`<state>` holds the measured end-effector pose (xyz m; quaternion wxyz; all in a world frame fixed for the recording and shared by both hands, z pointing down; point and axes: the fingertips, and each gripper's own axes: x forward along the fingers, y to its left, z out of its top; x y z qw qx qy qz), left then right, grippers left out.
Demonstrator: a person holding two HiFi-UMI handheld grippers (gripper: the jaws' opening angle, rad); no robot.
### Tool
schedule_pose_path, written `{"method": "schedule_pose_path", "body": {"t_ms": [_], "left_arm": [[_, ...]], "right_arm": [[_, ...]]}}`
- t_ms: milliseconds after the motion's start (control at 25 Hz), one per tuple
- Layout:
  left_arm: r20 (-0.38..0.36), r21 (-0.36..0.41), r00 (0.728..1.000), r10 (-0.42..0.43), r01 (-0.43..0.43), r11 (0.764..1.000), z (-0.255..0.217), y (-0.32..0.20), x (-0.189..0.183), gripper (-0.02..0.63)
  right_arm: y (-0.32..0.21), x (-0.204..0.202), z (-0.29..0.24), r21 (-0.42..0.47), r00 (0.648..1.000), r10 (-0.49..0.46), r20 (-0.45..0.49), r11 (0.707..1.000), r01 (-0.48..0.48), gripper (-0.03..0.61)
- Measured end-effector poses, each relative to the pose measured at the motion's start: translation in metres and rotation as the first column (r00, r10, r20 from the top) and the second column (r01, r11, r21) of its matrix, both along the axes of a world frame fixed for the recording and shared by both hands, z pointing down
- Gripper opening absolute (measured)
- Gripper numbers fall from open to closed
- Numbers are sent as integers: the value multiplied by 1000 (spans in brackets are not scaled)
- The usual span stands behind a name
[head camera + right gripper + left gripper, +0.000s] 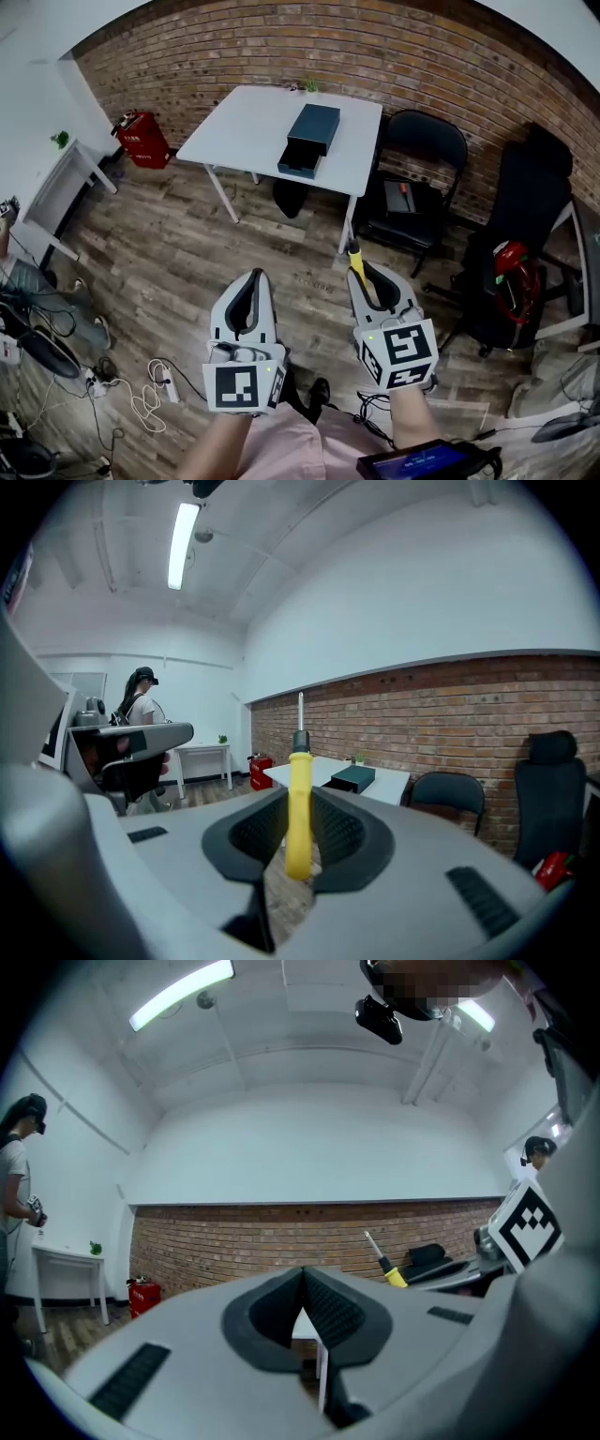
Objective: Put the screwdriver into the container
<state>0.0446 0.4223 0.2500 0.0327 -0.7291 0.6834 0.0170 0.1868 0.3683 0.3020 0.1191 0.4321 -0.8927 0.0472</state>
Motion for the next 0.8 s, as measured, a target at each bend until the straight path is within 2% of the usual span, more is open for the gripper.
{"method": "schedule_pose_path", "body": {"t_ms": [320,600,800], "left_arm": [[-33,-25,999,-24,23,999,24,-70,-50,5],[-39,-62,999,10,-13,998,45,-173,-111,5],[-33,-55,998,58,-59,997,41,-238,-147,5]], "right_arm": [[-71,-43,24,-40,1000,-12,-29,999,11,75],[-168,-101,45,-83,999,21,-41,996,-24,75],[-226,-128,40,-78,995,78,-55,994,-82,75]]}}
